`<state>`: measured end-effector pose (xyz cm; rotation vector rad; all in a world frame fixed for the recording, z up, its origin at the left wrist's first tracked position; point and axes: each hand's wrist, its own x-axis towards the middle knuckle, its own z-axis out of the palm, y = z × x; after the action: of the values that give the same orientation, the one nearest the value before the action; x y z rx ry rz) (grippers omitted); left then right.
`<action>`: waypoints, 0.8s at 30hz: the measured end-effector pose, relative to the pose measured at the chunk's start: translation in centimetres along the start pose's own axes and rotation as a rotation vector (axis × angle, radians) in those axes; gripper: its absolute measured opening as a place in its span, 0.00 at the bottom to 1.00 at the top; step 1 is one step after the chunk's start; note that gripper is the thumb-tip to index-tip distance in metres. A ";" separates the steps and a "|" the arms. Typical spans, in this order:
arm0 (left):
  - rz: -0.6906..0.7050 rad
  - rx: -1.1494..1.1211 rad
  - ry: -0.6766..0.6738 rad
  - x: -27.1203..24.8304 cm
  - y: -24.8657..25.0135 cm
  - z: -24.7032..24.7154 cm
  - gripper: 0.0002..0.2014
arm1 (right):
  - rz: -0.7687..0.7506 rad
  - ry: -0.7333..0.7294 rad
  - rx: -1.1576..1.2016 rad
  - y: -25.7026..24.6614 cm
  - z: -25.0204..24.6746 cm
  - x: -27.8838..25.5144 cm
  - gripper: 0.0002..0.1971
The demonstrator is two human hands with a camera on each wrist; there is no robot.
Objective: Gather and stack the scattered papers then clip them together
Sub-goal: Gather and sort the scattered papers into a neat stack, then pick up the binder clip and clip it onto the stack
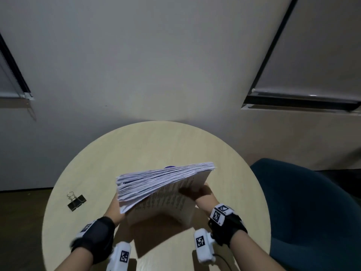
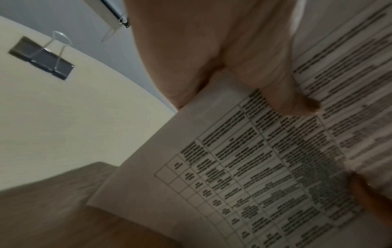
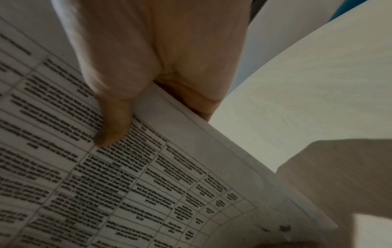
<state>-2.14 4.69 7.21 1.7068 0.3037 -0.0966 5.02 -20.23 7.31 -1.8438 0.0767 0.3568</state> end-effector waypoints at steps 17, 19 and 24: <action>-0.316 0.425 0.006 2.8 -5.0 2.4 0.40 | 0.334 -0.006 -0.272 5.9 1.6 0.6 0.57; -0.363 0.483 0.005 2.2 -6.3 3.6 0.33 | 0.441 -0.041 -0.308 6.2 1.9 0.1 0.53; -0.390 0.554 0.041 1.4 -8.6 4.5 0.23 | 0.529 -0.059 -0.412 7.3 2.2 0.3 0.46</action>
<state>-2.47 1.60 -2.15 2.1770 0.6870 -0.4689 3.17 -20.28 -0.07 -2.2036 0.4868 0.8449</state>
